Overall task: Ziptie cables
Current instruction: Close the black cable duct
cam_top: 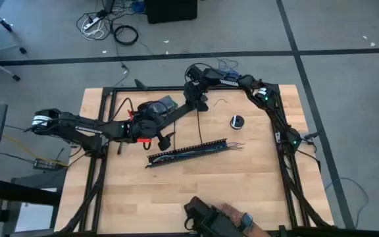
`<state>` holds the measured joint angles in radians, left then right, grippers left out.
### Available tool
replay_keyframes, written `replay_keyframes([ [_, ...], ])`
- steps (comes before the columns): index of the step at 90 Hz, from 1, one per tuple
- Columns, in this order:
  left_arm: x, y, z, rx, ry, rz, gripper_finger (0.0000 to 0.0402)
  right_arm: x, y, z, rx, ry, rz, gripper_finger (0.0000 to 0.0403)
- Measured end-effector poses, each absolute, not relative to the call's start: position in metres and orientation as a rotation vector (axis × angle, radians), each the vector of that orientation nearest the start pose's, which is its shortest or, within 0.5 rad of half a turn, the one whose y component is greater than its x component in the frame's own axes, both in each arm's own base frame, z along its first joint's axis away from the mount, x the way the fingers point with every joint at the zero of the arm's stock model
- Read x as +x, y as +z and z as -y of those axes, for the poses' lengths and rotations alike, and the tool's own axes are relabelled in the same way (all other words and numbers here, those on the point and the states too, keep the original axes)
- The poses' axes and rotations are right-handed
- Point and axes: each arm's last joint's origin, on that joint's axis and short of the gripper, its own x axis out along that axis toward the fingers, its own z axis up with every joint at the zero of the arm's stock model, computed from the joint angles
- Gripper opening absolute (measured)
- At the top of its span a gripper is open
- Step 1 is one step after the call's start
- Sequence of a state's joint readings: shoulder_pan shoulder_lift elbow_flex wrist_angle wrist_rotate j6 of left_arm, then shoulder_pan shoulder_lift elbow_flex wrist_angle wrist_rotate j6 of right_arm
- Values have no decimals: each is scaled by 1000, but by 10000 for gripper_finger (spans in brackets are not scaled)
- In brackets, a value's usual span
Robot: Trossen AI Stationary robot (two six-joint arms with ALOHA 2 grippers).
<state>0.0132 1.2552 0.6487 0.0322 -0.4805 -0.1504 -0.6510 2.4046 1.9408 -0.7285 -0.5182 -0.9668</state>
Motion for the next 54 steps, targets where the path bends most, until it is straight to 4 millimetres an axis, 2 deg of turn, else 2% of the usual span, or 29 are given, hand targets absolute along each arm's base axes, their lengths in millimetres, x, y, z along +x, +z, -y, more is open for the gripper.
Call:
replay_keyframes([
  [33,252,213,-17,-20,520,-524,364,402,138,288,-220,360,-928,253],
  [54,252,213,-17,-21,520,-524,364,403,138,288,-229,339,-954,263],
])
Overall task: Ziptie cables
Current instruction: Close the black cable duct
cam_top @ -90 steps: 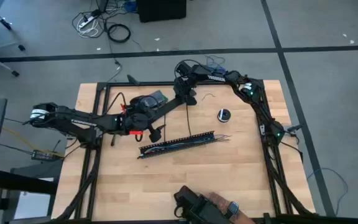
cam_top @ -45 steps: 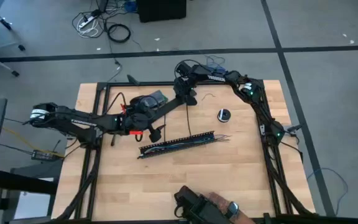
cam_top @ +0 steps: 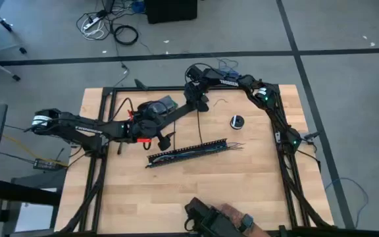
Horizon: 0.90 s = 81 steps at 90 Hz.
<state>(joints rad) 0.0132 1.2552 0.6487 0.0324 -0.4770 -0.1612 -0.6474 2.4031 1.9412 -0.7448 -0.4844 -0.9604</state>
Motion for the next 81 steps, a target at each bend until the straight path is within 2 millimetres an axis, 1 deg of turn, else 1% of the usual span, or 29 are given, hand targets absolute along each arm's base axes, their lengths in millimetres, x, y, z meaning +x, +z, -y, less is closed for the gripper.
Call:
replay_keyframes([
  [32,252,213,-17,-20,520,-524,364,404,139,286,-230,345,-942,287],
  [81,252,213,-17,-21,520,-524,364,404,139,286,-221,355,-933,280],
])
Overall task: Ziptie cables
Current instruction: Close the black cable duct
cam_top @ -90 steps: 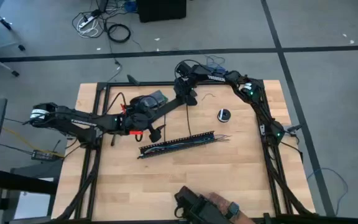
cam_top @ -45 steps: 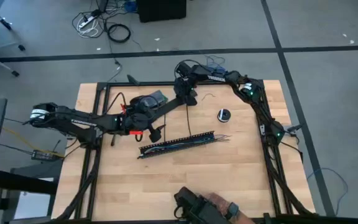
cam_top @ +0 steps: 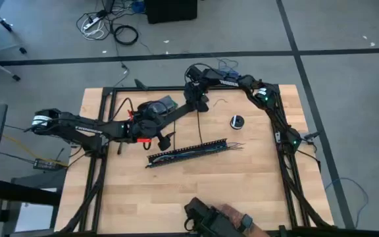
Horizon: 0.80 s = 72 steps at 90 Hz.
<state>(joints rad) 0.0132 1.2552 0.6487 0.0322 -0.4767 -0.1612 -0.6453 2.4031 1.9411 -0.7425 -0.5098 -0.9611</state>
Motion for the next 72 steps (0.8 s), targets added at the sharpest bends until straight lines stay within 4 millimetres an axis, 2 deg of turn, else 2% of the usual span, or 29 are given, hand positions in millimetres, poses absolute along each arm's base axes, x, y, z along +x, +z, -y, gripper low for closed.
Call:
replay_keyframes([
  [40,252,213,-16,-24,509,-525,364,403,139,286,-199,348,-941,280],
  [72,252,213,-16,-24,509,-526,364,404,139,287,-206,350,-924,238],
])
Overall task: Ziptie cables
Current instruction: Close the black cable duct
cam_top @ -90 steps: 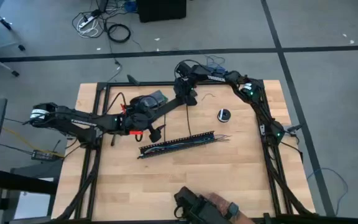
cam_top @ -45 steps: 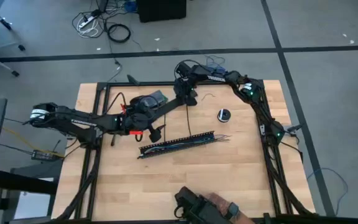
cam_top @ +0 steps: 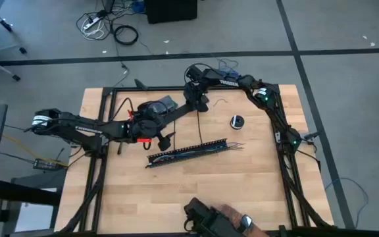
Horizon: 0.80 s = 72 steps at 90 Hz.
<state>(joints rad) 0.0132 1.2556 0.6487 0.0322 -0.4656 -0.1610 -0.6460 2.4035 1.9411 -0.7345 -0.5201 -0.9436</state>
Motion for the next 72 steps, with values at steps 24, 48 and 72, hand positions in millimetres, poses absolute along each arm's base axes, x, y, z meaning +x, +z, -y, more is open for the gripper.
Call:
replay_keyframes([
  [24,252,213,-16,-23,509,-526,364,405,139,286,-205,351,-924,240],
  [48,252,213,-16,-22,509,-526,364,404,139,286,-199,345,-931,261],
  [72,252,213,-16,-21,509,-526,364,405,138,286,-205,344,-935,271],
])
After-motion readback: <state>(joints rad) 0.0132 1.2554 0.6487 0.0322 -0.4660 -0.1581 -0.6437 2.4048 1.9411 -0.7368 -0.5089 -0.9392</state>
